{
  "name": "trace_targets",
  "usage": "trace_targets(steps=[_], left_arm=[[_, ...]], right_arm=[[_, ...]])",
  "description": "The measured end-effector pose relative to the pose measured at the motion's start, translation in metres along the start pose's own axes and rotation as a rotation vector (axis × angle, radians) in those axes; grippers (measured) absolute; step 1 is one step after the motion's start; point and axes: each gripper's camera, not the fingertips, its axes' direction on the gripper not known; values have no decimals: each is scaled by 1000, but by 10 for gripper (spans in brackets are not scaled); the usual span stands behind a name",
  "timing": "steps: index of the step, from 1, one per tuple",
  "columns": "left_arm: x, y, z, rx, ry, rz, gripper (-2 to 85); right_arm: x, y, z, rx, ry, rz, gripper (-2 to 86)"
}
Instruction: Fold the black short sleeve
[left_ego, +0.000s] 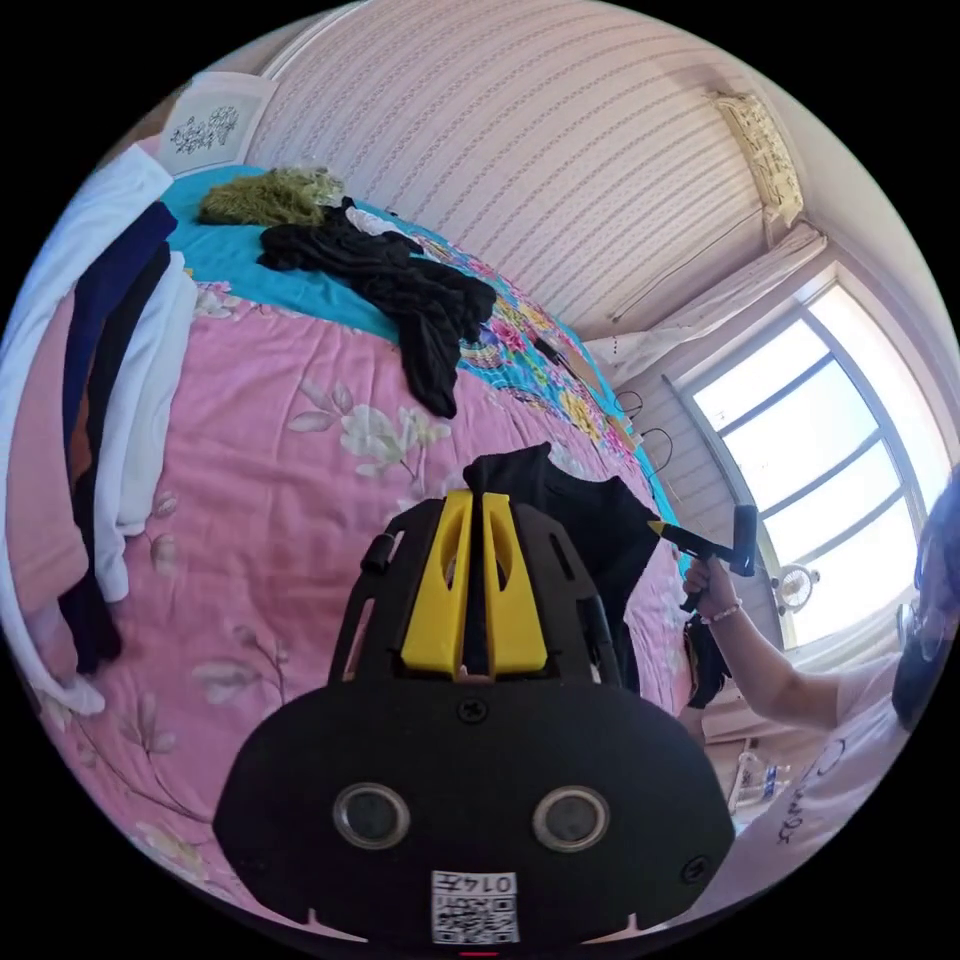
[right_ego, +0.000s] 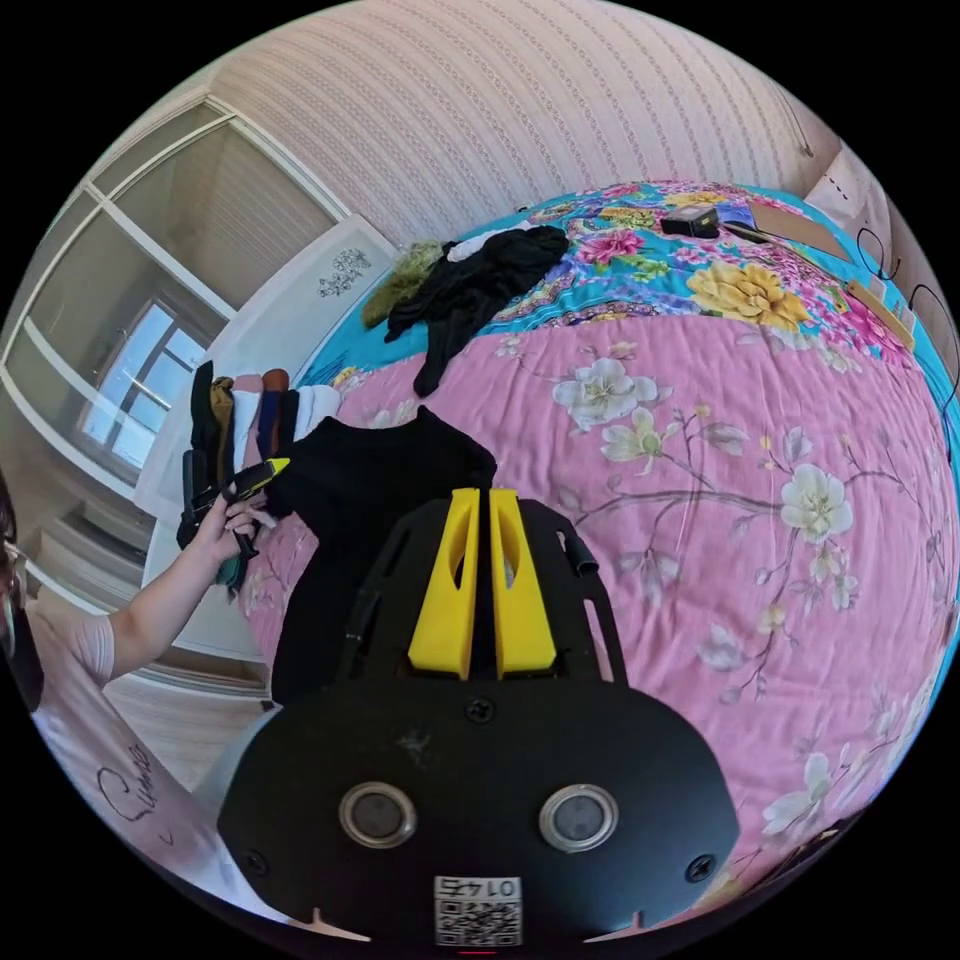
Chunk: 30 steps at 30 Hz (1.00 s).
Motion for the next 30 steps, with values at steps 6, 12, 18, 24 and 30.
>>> trace_targets(steps=[6,12,18,24,30], left_arm=[[11,113,-46,-119,-44,122,-10],[14,230,-53,-187,-112,159,-9],[13,310,-63,-167,-174,67,1],[22,346,-90,-101,-362,-5,-7],[52,351,-70,-59,-254,85,-10]], right_arm=[[-20,123,-14,-47,-75,-80,7],[-30,250,1,-107,-118,26,8],[-59,328,7,-40,120,46,12],[-81,349,3,-45,150,92,17],[-118,325,24,-20,115,-29,50]])
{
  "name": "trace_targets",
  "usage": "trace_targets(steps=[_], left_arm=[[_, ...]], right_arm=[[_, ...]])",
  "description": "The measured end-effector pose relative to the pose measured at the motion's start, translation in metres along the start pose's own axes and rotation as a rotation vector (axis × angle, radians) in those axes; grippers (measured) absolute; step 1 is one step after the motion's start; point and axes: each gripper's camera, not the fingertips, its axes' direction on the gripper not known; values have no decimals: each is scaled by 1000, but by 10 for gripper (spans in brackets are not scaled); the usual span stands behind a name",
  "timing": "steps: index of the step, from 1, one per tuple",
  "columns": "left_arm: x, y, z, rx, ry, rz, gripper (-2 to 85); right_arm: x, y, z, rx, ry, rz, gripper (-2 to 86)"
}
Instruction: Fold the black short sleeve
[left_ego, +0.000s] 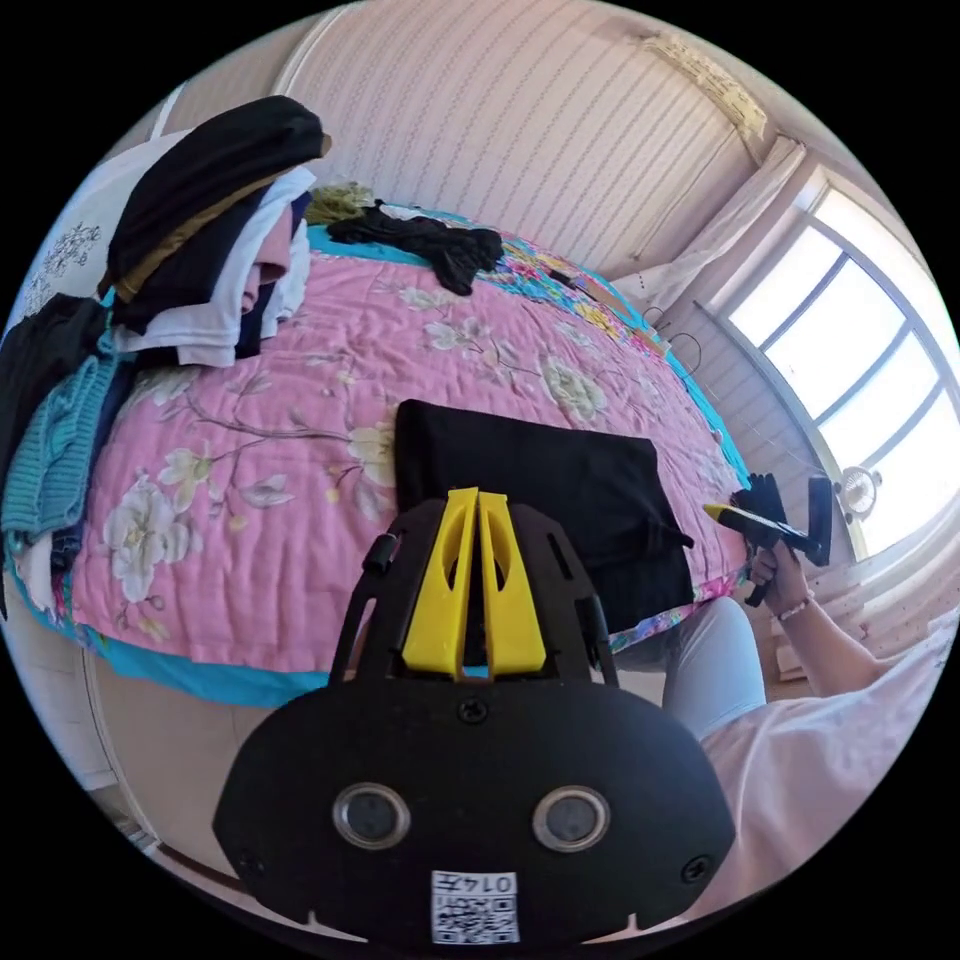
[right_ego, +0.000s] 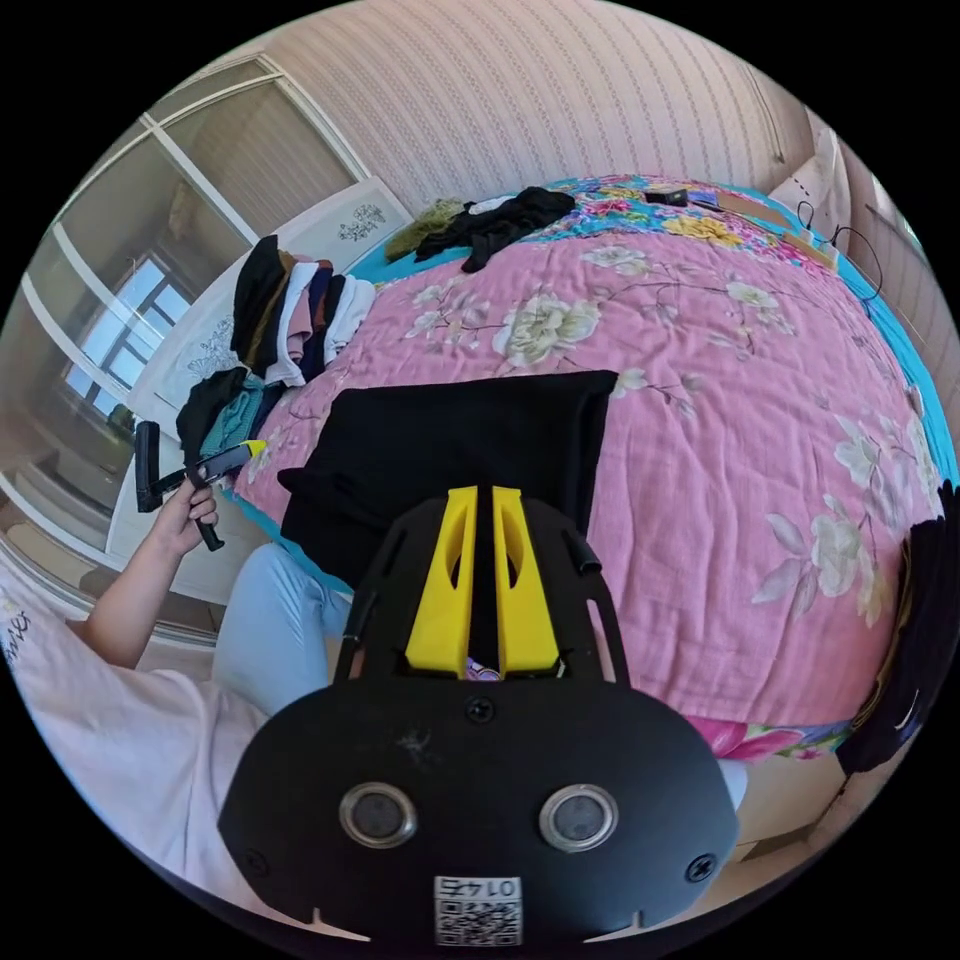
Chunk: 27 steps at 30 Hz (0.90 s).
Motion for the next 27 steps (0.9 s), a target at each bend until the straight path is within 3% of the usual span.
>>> trace_targets(steps=[4,6,9,18,22,27], left_arm=[[17,9,52,-117,2,18,-10],[20,16,75,-175,4,9,-10],[19,32,91,-269,21,29,-10],[15,117,68,-333,119,-20,-10],[47,134,71,-281,144,54,-10],[125,142,126,-244,102,315,-10]], right_arm=[[-6,-9,40,-27,-19,-4,72],[-2,-12,69,-157,-137,12,76],[-1,2,94,-265,-154,20,80],[-22,72,100,-380,-287,-25,57],[-54,67,101,-319,-134,-128,13],[-135,54,161,-324,161,-456,-2]])
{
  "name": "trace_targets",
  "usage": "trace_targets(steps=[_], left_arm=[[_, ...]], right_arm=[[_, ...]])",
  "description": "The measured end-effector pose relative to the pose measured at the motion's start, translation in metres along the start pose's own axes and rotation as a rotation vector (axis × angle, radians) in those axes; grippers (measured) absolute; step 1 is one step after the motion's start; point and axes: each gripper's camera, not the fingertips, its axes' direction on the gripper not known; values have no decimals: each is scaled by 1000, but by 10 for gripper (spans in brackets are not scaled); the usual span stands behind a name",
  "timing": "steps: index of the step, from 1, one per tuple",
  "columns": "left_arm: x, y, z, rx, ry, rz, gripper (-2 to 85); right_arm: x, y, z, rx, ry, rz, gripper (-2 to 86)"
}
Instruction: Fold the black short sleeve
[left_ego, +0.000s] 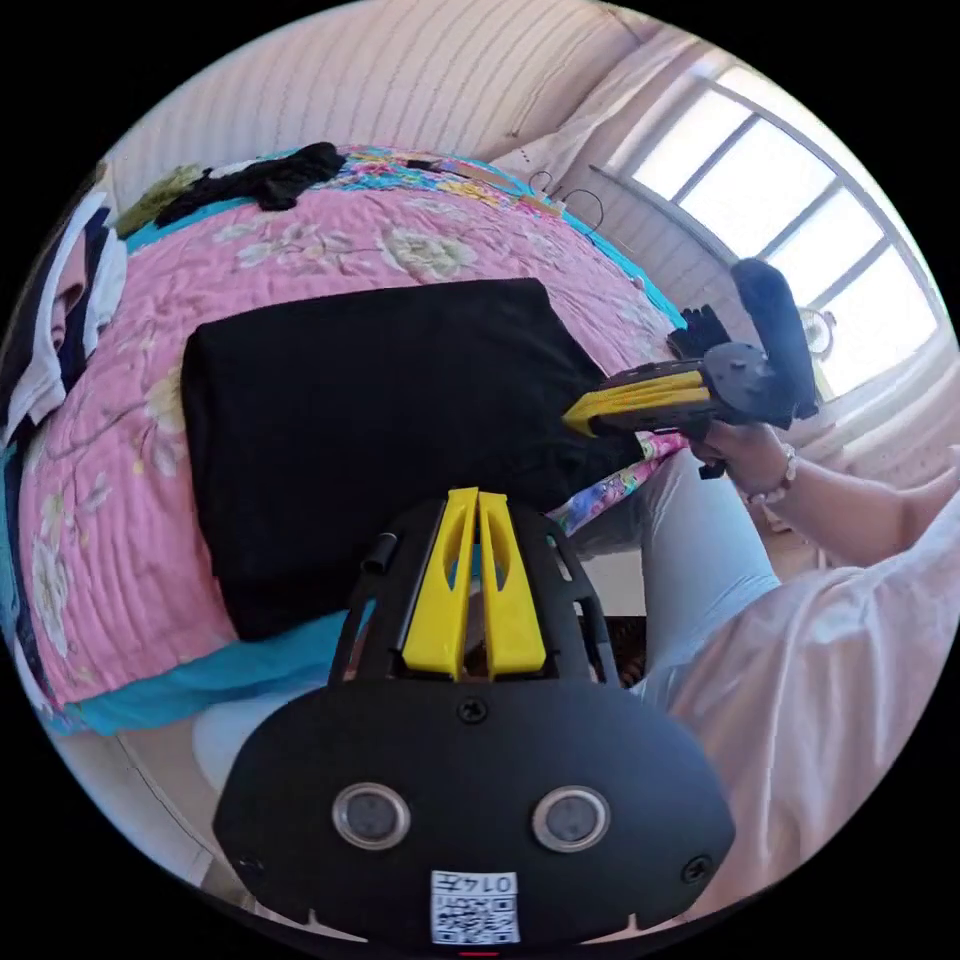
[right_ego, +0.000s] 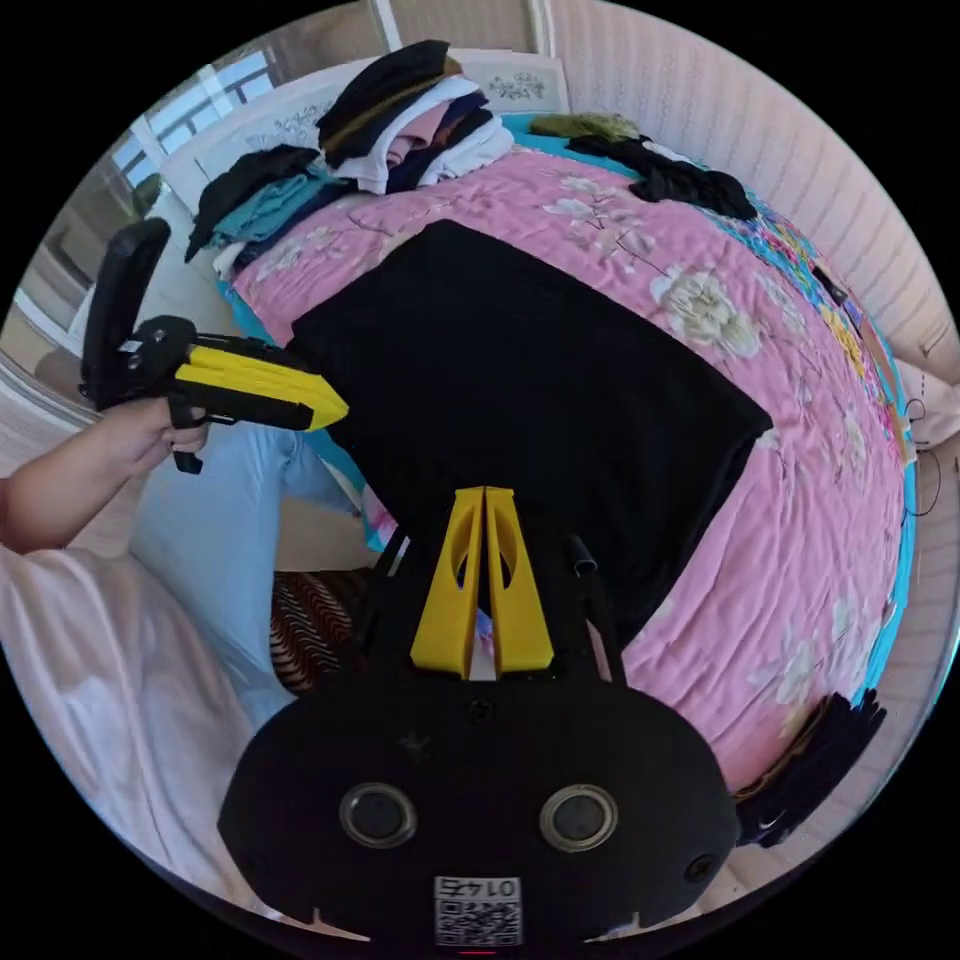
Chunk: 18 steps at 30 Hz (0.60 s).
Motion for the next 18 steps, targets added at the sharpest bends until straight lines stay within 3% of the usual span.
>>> trace_targets(steps=[3,5,6,11,14,18], left_arm=[[22,-7,44,-45,-54,66,-10],[31,-1,73,-96,-109,88,-10],[37,7,76,-39,-129,121,-10],[59,22,74,21,-131,103,-10],[76,27,78,99,-140,139,-10],[95,31,108,77,-251,208,-10]], right_arm=[[-12,-18,56,-154,55,32,-5],[-13,-12,61,-60,56,66,-7],[-12,-9,64,-38,34,81,-7],[-6,-25,51,-132,-100,27,-5],[-3,-55,36,-6,-37,4,-4],[11,-118,69,-44,65,61,-4]])
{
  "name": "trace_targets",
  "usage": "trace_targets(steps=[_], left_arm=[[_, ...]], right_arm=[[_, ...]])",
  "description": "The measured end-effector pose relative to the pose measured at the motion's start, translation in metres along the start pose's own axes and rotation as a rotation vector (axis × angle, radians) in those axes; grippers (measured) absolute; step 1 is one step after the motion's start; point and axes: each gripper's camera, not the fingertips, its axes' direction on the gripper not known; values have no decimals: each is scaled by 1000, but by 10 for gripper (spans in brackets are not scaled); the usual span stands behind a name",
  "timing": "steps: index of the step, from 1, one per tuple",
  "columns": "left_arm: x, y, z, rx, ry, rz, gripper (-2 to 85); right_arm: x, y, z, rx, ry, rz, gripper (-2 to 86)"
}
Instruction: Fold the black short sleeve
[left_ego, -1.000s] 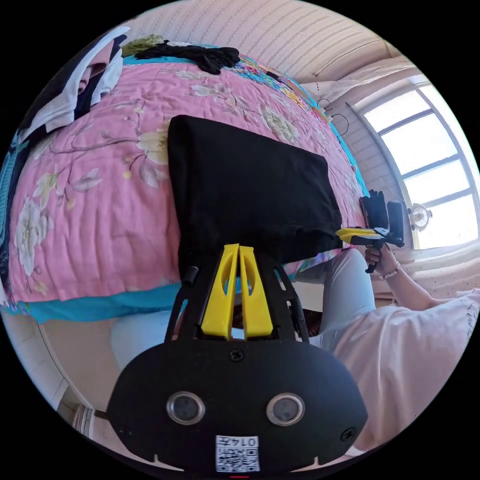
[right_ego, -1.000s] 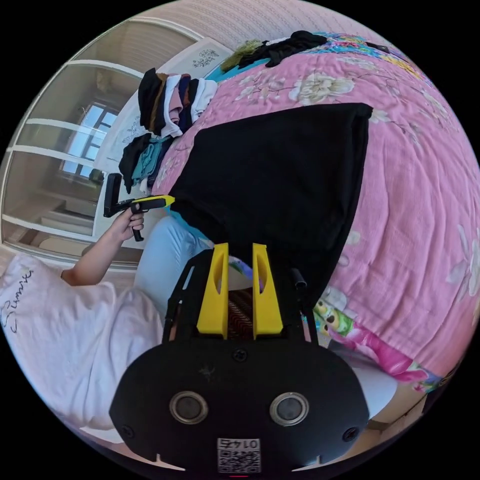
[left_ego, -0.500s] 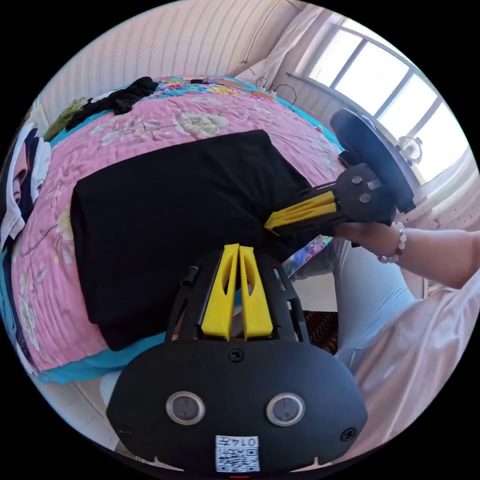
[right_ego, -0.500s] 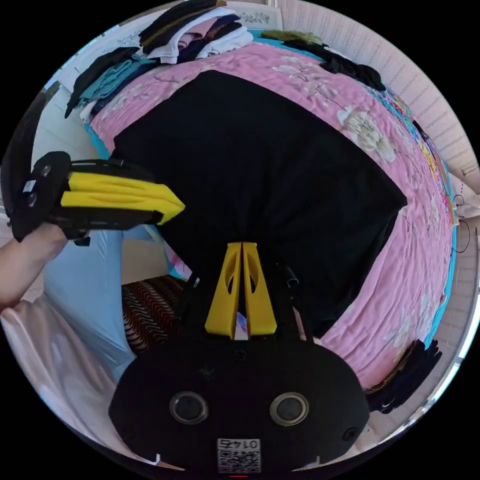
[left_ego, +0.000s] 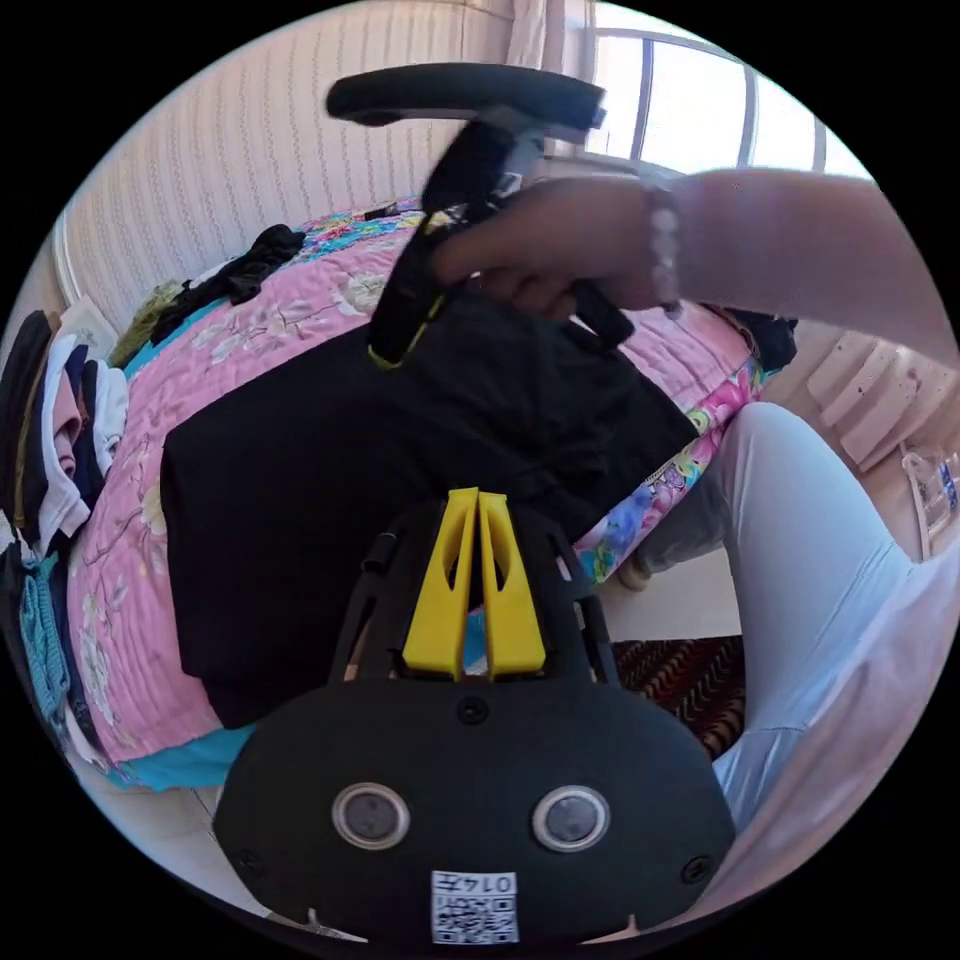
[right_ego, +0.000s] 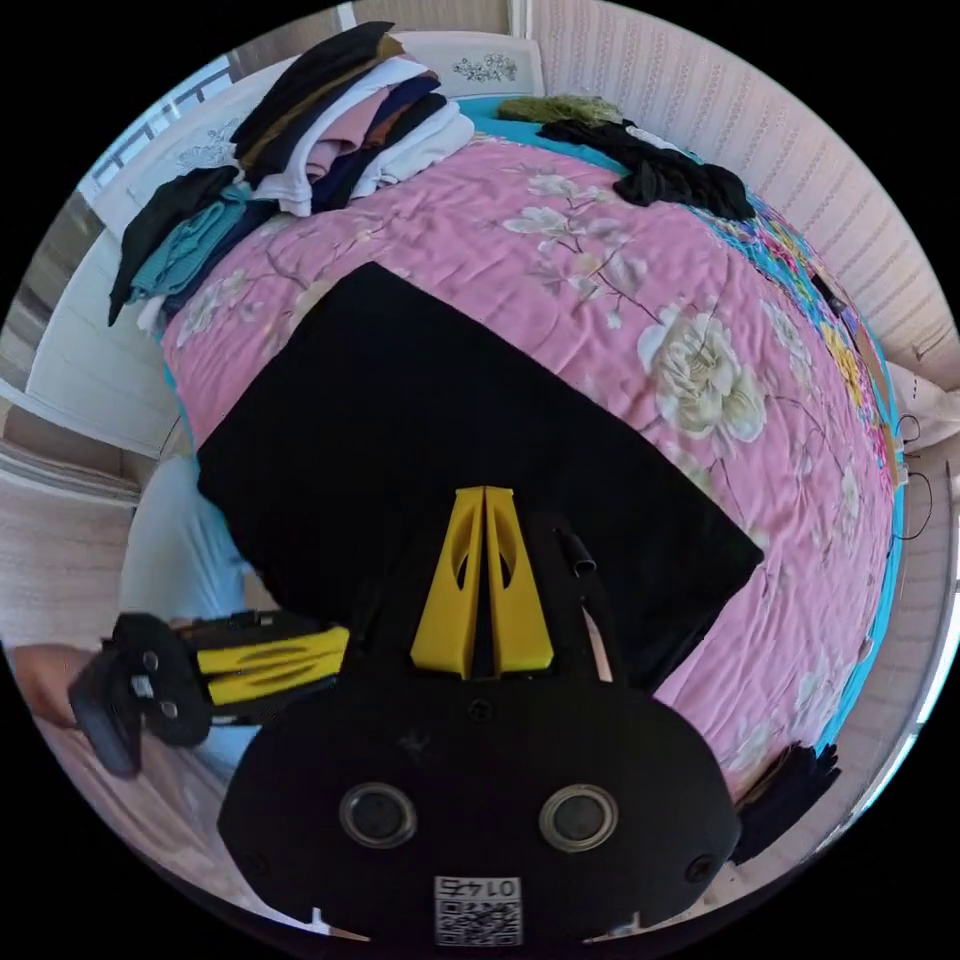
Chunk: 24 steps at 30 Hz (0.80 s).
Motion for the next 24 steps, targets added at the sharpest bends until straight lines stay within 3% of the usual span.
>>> trace_targets(steps=[5,8,11,14,19,22,24], left_arm=[[13,14,18,28,23,11,-10],[20,12,11,32,33,-19,-9],[37,13,7,133,21,50,-9],[51,15,37,-25,35,110,-10],[65,22,46,35,-9,160,-9],[65,24,40,65,-3,125,-7],[72,29,26,211,-21,130,-1]], right_arm=[[12,-13,44,2,-3,121,-5],[10,-21,36,-41,42,64,-6],[11,-28,21,105,128,60,-5],[25,-52,45,7,140,82,-4],[44,-63,50,-56,129,36,-5],[71,-40,17,35,-12,79,-4],[102,11,-19,203,-156,190,0]])
